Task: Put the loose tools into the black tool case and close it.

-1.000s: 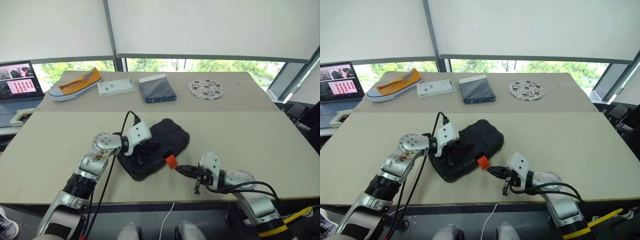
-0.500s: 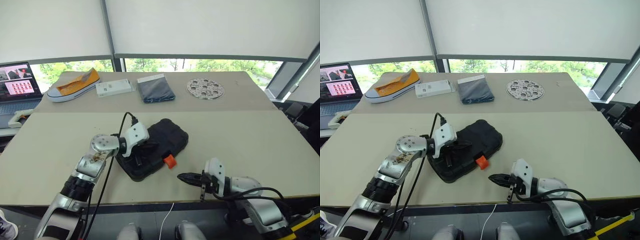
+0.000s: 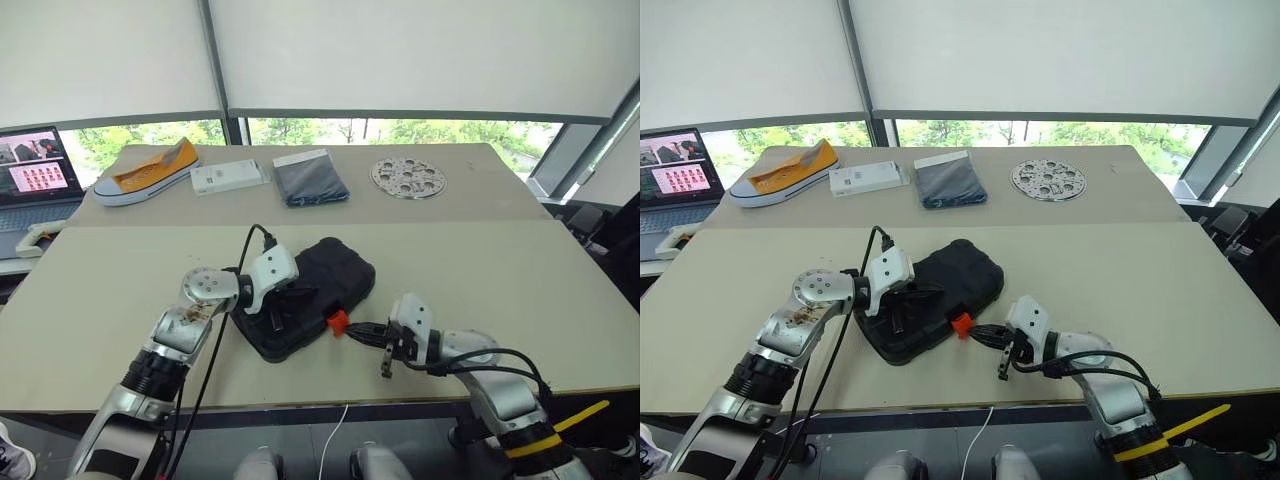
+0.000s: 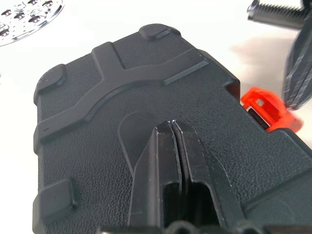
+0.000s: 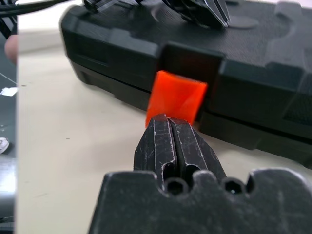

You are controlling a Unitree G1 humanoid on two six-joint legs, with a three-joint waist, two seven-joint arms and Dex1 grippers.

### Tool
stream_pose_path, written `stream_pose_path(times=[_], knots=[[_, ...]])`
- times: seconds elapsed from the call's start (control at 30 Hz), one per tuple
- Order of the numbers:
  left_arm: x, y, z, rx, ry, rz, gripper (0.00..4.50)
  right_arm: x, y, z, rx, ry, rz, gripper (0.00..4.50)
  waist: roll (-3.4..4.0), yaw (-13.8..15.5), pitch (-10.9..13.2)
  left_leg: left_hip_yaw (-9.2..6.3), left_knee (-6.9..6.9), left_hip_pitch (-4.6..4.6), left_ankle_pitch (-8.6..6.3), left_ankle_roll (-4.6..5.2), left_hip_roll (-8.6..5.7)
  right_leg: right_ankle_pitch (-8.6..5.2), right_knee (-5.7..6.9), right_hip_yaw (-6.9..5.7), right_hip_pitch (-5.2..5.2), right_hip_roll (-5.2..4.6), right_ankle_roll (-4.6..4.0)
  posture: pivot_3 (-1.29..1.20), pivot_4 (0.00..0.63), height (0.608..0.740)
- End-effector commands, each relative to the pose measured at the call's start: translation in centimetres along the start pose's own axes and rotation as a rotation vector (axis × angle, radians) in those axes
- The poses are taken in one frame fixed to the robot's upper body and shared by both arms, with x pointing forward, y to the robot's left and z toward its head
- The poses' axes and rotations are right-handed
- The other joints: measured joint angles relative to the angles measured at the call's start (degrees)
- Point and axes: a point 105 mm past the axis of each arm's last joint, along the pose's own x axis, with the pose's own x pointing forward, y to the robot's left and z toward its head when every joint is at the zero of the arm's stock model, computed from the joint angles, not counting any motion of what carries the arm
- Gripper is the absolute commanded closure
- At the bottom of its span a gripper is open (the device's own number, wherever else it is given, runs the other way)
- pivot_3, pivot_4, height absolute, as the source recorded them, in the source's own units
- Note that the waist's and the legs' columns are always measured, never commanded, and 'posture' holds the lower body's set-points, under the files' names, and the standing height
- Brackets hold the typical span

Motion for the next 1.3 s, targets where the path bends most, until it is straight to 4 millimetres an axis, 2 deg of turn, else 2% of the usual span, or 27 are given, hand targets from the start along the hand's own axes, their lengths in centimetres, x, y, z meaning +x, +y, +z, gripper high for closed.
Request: stream_pose_path(times=[0.03,0.47,0.63,0.8,0.87,1.0,1.13,1.3], knots=[[0.2,-1.6,-4.3,-0.124,0.145,-0.037,4.39,0.6,-0.3,0.9,-0.041,-0.044,-0.003,4.50,0.00,0.0,0.0,0.01,0.00,0.00,0.00,0.00,0.00,0.00,0.00,0.01,-0.01,0.00,0.00,0.00,0.150,0.740],[-0.7,-2.7,-5.2,-0.172,0.159,-0.030,4.39,3.1,-0.6,0.0,0.028,-0.035,-0.012,4.50,-0.04,-0.5,0.0,0.07,-0.28,0.17,0.00,0.00,0.04,0.01,0.00,0.24,-0.07,0.12,0.00,0.00,0.150,0.740],[-0.6,-2.5,-4.9,-0.184,0.144,-0.021,4.39,3.4,-0.5,1.5,-0.003,-0.106,0.005,4.50,-0.09,-0.7,-0.1,0.07,-0.32,0.27,0.00,0.00,0.06,0.04,0.00,0.34,-0.05,0.20,-0.07,0.00,0.150,0.740],[-0.7,-2.4,-5.2,-0.188,0.154,-0.020,4.39,2.5,0.5,5.5,-0.033,-0.278,0.069,4.50,-0.09,-0.6,0.0,0.06,-0.34,0.27,0.00,0.00,0.06,0.06,0.00,0.41,-0.10,0.25,-0.10,0.00,0.150,0.740],[-0.8,-2.6,-5.5,-0.193,0.161,-0.024,4.39,2.3,0.3,6.3,-0.061,-0.296,0.056,4.50,-0.09,-0.8,0.0,0.06,-0.36,0.24,0.00,0.00,0.06,0.06,0.00,0.43,-0.15,0.27,-0.10,0.00,0.150,0.740],[-0.7,-2.9,-5.7,-0.198,0.164,-0.033,4.39,1.9,-0.1,6.6,-0.054,-0.294,0.052,4.50,-0.10,-1.0,0.0,-0.08,-0.36,0.31,0.00,-0.01,0.09,0.12,-0.01,0.56,-0.13,0.46,-0.17,0.00,0.150,0.740],[-0.7,-3.1,-5.9,-0.203,0.166,-0.037,4.39,1.7,0.2,5.4,-0.040,-0.244,0.071,4.50,-0.21,-0.5,-0.2,-0.15,-0.45,0.40,-0.01,-0.02,0.11,0.08,-0.06,0.56,-0.08,0.52,-0.22,0.00,0.150,0.740],[-1.2,-3.1,-5.9,-0.202,0.155,-0.017,4.39,-0.4,0.6,5.7,0.009,-0.269,0.080,4.50,-0.14,-0.2,-0.2,-0.11,-0.52,0.35,-0.07,-0.10,0.11,0.00,-0.10,0.57,-0.12,0.52,-0.31,0.00,0.150,0.740]])
